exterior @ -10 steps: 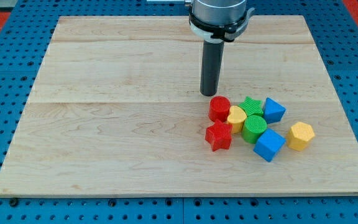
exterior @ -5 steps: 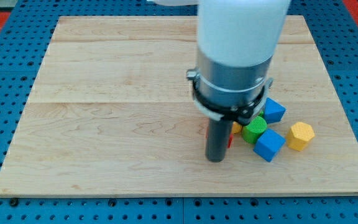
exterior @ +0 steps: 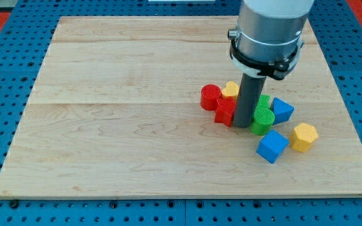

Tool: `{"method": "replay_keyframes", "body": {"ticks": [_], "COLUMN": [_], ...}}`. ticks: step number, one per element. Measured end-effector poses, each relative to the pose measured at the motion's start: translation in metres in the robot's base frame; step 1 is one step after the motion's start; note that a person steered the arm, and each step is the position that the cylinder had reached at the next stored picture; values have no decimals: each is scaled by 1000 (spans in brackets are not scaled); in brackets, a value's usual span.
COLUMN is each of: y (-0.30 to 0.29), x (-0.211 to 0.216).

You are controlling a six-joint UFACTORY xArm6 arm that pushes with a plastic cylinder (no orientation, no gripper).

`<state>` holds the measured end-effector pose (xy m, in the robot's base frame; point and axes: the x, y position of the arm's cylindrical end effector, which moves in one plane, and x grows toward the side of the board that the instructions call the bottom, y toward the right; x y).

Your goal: Separate the heart and red blocks from the group of blocks

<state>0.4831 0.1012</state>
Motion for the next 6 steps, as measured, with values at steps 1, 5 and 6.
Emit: {"method": "replay_keyframes", "body": {"ticks": [1,5,6], "y": [0,-14,7], "x": [-24,-103,-45]}}
